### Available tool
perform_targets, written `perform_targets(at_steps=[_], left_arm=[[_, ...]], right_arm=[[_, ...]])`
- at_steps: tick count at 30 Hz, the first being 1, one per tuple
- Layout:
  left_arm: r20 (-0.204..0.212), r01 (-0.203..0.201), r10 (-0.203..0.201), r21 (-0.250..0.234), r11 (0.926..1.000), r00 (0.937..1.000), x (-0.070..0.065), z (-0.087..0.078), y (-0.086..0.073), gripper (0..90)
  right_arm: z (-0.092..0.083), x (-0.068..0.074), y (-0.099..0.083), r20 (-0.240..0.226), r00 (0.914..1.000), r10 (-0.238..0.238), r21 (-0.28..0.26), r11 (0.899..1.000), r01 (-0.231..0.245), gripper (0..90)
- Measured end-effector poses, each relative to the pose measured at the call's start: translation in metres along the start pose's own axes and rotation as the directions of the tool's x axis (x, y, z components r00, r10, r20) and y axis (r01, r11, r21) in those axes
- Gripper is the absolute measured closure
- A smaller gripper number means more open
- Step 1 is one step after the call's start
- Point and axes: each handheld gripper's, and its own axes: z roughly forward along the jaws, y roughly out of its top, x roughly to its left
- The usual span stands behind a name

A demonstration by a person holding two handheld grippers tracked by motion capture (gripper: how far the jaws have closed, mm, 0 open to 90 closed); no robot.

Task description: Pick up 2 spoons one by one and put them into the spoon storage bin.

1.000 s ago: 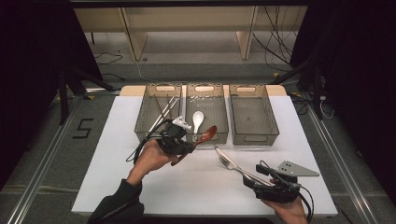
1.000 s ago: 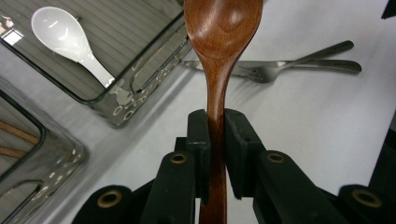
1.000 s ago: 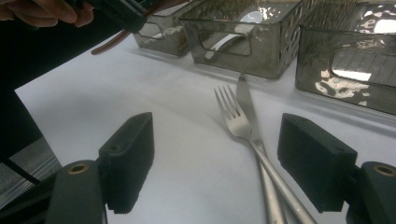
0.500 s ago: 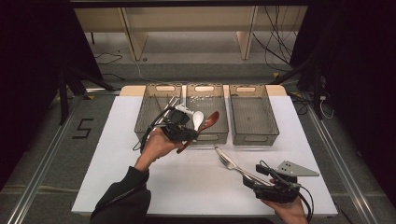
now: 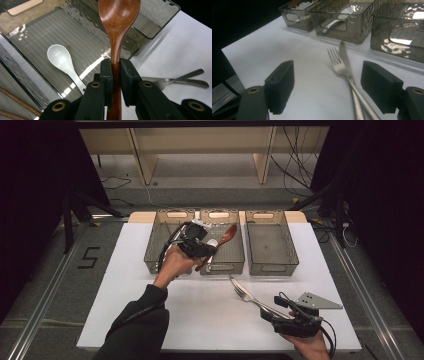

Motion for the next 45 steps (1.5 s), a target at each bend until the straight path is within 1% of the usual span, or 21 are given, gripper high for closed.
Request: perform_targets(at_steps=[1, 8, 16, 18, 24, 31, 35, 37, 41, 45], left_arm=[[-0.005, -0.002, 0.002, -0.002, 1.0, 1.0, 0.001, 0.001, 0.001, 80.6], [-0.025, 0.025, -0.025, -0.005, 0.9997, 0.9994, 0.008, 0.012, 0.008, 80.6], [-0.041, 0.064, -0.064, -0.016, 0.9978, 0.9971, 0.017, 0.023, 0.014, 80.6], [-0.05, 0.064, -0.064, -0.018, 0.9978, 0.9967, 0.02, 0.025, 0.016, 80.6], [-0.073, 0.089, -0.09, -0.023, 0.9958, 0.9933, 0.029, 0.031, 0.021, 80.5], [-0.083, 0.112, -0.114, -0.03, 0.9932, 0.9899, 0.033, 0.039, 0.022, 80.5], [-0.087, 0.114, -0.115, -0.024, 0.9932, 0.9895, 0.033, 0.043, 0.022, 80.5], [-0.09, 0.106, -0.107, -0.016, 0.9942, 0.9901, 0.034, 0.046, 0.022, 80.5], [-0.083, 0.119, -0.121, -0.029, 0.9925, 0.9891, 0.034, 0.048, 0.022, 80.5], [-0.09, 0.11, -0.112, -0.019, 0.9937, 0.9897, 0.033, 0.051, 0.023, 80.5]], right_arm=[[0.0, 0.0, 0.0, 0.0, 1.0, -0.002, -0.001, 1.0, 0.002, 28.0], [0.0, 0.0, 0.0, -0.001, 1.0, -0.003, 0.0, 1.0, 0.003, 28.0], [0.0, 0.0, 0.0, -0.003, 1.0, -0.002, -0.001, 1.0, 0.002, 28.0], [0.0, 0.0, 0.0, -0.004, 1.0, -0.002, -0.001, 1.0, 0.002, 28.0], [0.0, 0.0, 0.0, -0.005, 1.0, -0.002, 0.0, 1.0, 0.002, 28.0], [0.0, -0.001, -0.001, -0.006, 1.0, -0.002, 0.003, 1.0, 0.002, 28.0], [0.0, -0.001, -0.001, -0.007, 1.0, -0.002, 0.002, 1.0, 0.002, 28.0], [0.0, -0.001, 0.0, -0.007, 1.0, -0.002, 0.002, 1.0, 0.002, 28.0], [0.0, -0.001, -0.001, -0.007, 1.0, -0.003, 0.002, 1.0, 0.003, 28.0], [0.0, -0.001, -0.001, -0.007, 1.0, -0.002, 0.003, 1.0, 0.002, 28.0]])
